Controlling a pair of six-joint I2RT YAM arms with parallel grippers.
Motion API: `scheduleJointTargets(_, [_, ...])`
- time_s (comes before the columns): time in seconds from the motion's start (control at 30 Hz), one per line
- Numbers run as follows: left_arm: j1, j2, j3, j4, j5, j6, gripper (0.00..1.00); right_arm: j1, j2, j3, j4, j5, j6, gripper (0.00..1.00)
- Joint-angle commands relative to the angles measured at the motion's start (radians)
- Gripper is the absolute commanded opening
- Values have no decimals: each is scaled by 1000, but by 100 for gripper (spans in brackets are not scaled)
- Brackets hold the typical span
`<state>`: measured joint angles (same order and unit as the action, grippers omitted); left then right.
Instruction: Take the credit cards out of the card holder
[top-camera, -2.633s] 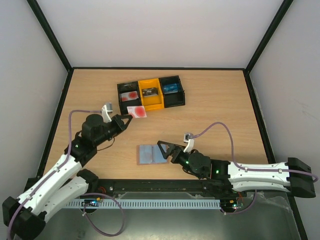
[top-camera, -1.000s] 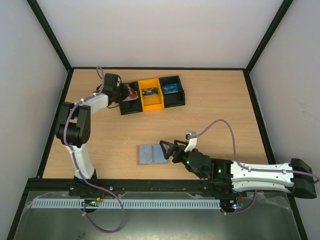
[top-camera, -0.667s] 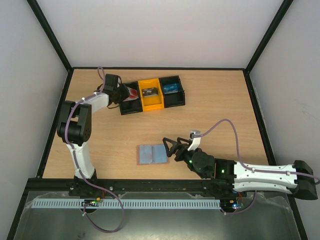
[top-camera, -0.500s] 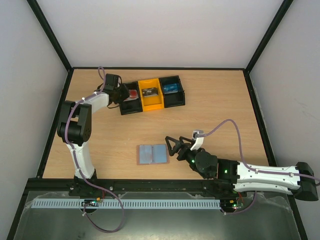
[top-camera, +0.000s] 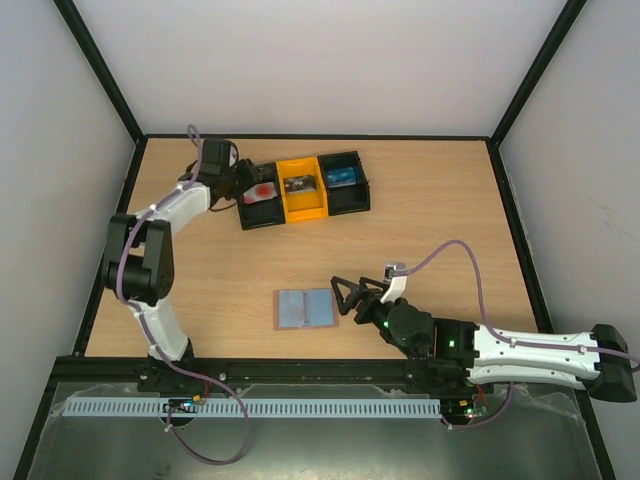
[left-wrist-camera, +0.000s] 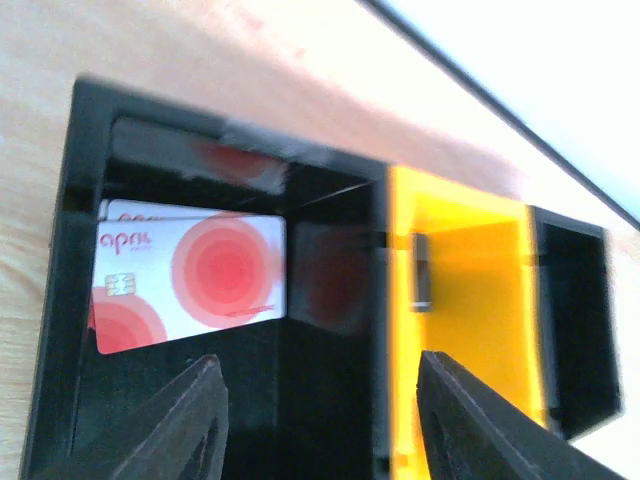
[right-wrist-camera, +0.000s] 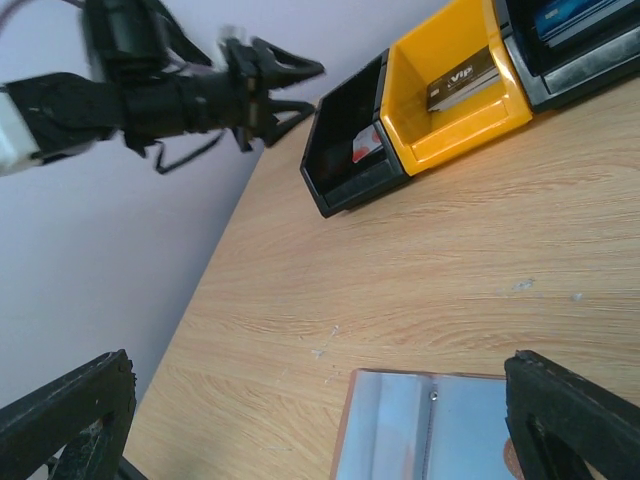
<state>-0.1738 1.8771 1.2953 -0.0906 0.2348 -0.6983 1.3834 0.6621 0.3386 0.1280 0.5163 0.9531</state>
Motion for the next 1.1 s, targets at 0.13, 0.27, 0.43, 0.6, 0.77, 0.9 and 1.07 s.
scheduleJointTargets(0.13, [1, -296, -69, -79, 46, 32, 87, 5, -27, 62, -113, 21, 33, 98])
scheduleJointTargets(0.27, [-1, -469, -226, -70, 90, 36, 100, 5, -31, 55, -170, 14, 118, 98])
scheduleJointTargets(0.43, [-21, -653, -389, -112, 131, 50, 100, 3, -36, 22, -203, 20, 144, 98])
scheduleJointTargets(0.6, [-33, -820, -577, -87, 221, -3, 100, 3, -54, -35, -167, 3, 164, 98])
scheduleJointTargets(0.77, [-72, -982, -733, -82, 227, -54, 100, 3, -38, -71, -105, -53, 162, 100])
scheduleJointTargets(0.9, [-125, -1102, -827, -67, 225, -109, 100, 3, -14, -94, -39, -99, 151, 92])
scheduleJointTargets(1.07, [-192, -1159, -883, -98, 196, -129, 100, 3, 49, -80, -10, -115, 150, 74])
